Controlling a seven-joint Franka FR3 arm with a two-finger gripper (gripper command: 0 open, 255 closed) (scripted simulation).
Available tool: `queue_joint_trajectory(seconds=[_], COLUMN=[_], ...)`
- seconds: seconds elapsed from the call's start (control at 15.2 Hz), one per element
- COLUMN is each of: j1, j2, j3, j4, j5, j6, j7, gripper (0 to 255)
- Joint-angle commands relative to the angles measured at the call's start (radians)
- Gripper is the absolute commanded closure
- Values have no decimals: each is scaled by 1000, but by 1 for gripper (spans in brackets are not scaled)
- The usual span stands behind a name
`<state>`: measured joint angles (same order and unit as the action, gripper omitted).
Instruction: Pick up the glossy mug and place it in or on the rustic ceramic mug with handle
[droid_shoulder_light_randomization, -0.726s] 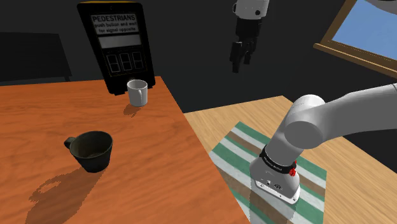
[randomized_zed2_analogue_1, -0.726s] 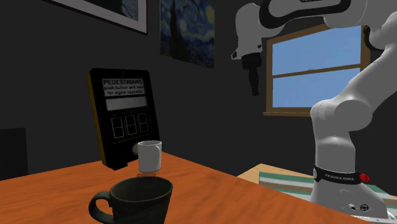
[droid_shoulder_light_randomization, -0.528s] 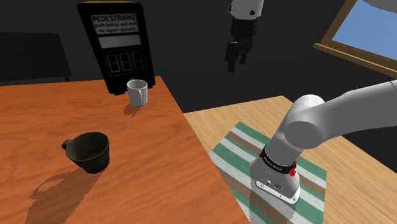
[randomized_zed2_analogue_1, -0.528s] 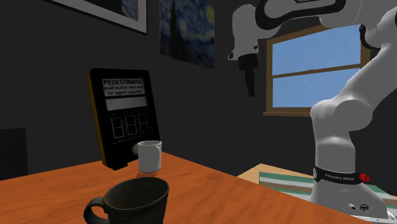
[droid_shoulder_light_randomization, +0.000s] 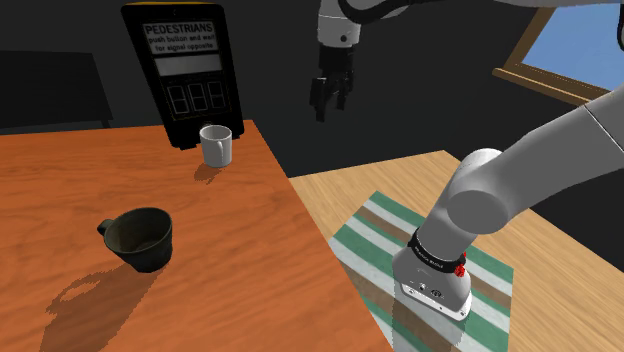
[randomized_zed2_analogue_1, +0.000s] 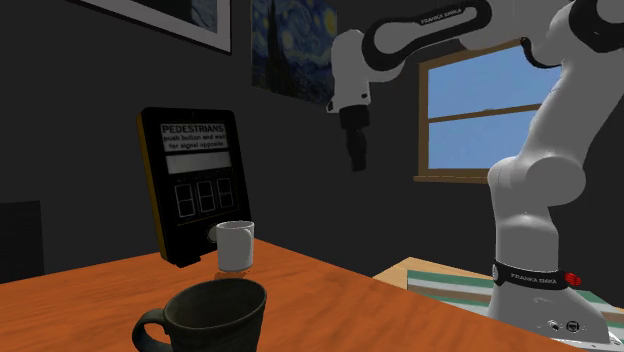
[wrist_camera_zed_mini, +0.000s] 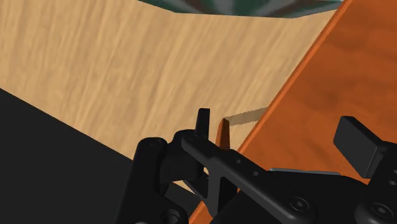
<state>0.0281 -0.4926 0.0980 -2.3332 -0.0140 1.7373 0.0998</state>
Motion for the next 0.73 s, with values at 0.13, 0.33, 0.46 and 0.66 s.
queue_joint_trajectory(seconds=[0.13, 0.33, 0.46, 0.66], j1=[4, 7, 10, 14], j2=[136, 246, 320, 431], j3=[12, 22, 27, 35], j4=[60, 122, 170, 251], j5=[13, 19, 21, 22], j6=[89, 145, 177, 216], j7=[16, 27, 34, 45], gripper=[0, 0, 0, 0])
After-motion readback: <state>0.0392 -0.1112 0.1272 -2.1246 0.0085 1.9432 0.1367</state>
